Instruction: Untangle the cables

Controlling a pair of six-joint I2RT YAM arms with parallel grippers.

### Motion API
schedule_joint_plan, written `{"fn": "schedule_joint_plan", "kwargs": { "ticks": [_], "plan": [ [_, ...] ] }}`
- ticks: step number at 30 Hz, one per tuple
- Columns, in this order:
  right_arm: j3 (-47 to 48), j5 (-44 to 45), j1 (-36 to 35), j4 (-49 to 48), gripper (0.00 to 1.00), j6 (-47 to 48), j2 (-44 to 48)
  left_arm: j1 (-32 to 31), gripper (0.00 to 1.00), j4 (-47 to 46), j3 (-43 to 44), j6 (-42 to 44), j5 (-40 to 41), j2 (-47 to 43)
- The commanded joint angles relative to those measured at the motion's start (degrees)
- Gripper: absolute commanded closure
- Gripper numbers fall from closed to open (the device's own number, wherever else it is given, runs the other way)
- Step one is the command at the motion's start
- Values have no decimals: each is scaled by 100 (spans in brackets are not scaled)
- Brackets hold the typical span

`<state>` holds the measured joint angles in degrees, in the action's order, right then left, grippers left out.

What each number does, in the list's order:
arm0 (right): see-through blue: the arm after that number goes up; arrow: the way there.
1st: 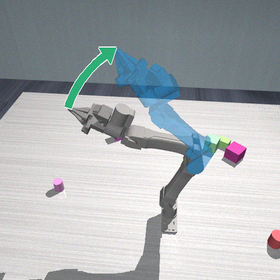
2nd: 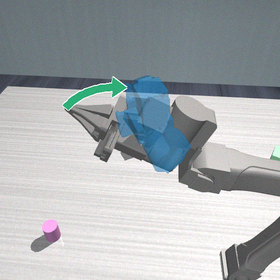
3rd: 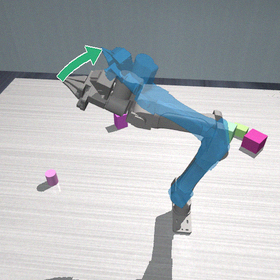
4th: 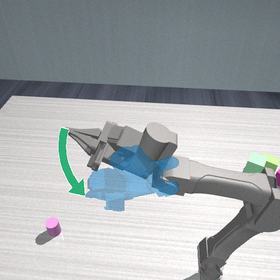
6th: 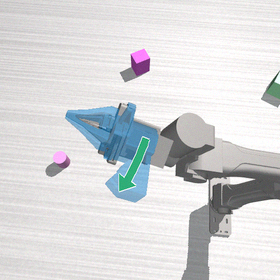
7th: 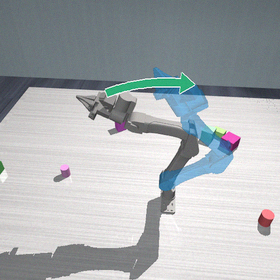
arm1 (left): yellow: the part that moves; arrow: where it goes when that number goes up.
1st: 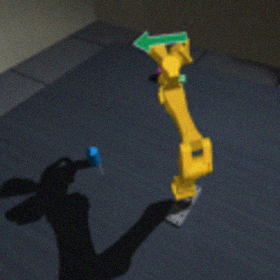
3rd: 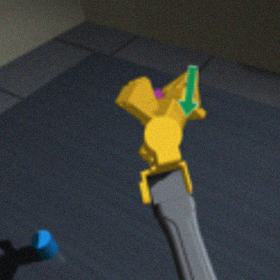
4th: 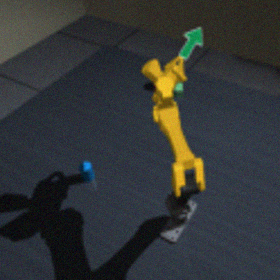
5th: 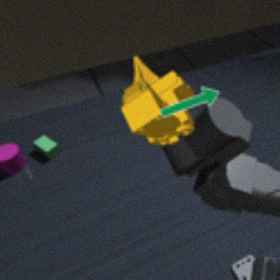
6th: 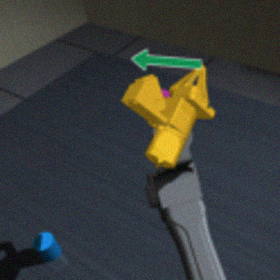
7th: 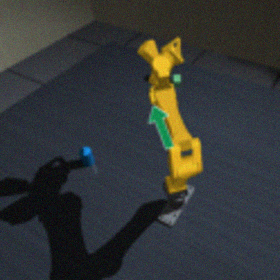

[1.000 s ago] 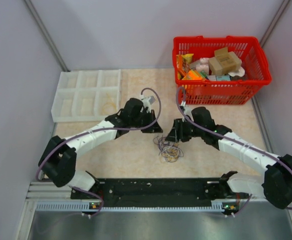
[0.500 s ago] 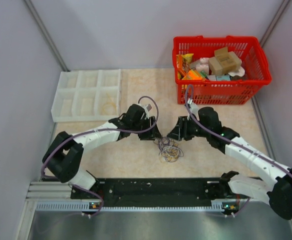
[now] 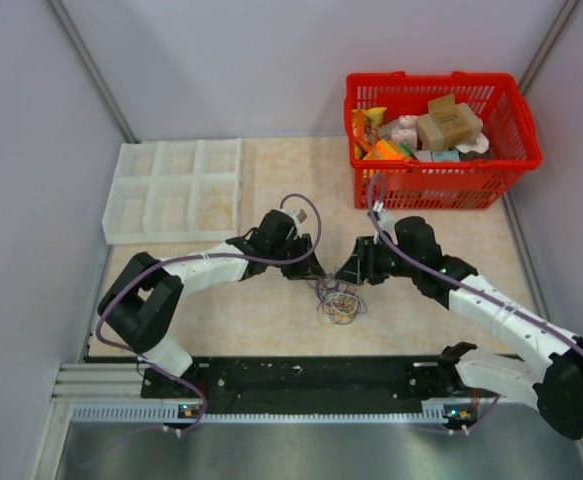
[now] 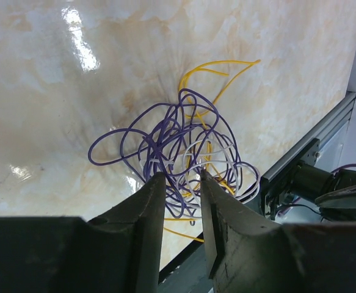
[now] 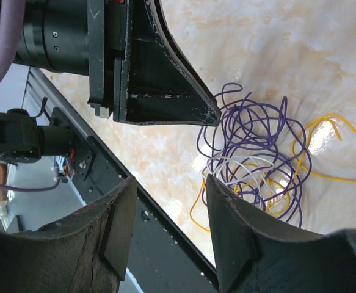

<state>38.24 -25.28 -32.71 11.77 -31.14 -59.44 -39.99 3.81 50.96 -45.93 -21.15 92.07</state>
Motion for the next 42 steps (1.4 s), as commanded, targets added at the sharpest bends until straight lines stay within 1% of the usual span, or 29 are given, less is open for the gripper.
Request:
{"fn": "schedule_joint_plan", "kwargs": {
  "ticks": [1, 4, 7, 8, 9, 10, 11, 15, 21, 24, 30, 33, 35, 39, 42],
  "plan": [
    [-53, -153, 54, -289, 51, 2, -155, -71, 64, -320, 81, -21, -91, 74],
    [-53, -153, 54, -333, 51, -7, -156, -79, 62, -232, 81, 84, -13, 65],
    [-18, -179, 54, -368, 50, -7, -199, -71, 66, -171, 98, 181, -30, 118],
    [-10, -197, 54, -386, 51, 2, -243, -71, 71, -170, 107, 190, -47, 127],
    [17, -214, 54, -386, 51, 2, -270, -71, 79, -170, 116, 199, -39, 109],
    [26, -232, 54, -395, 51, 2, -296, -79, 92, -179, 107, 207, -4, 48],
    [34, -249, 54, -421, 51, 11, -322, -79, 100, -171, 116, 234, 31, -22],
    [26, -355, 54, -526, 51, -33, -437, -71, 100, 136, 256, 453, 111, -531],
    [-18, -548, 54, -860, 51, -226, -498, -71, 100, 120, 476, 647, -179, -1445],
    [26, -426, 54, -861, 51, -270, -455, -71, 100, 154, 669, 682, -232, -1727],
    [149, 136, 54, -440, 51, -236, 80, -79, 100, 322, 1205, 559, -434, -2026],
    [131, 532, 54, -150, 50, -60, 318, -71, 100, 287, 1346, 480, -443, -2228],
    [140, 620, 54, -44, 50, -16, 424, -71, 100, 269, 1443, 454, -399, -2334],
    [114, 997, 54, 97, 50, -85, 643, -71, 100, 260, 1767, 418, -338, -2501],
    [219, 1200, -7, 246, 46, -25, 828, -71, 100, 286, 2066, 401, -416, -2563]
  ]
}}
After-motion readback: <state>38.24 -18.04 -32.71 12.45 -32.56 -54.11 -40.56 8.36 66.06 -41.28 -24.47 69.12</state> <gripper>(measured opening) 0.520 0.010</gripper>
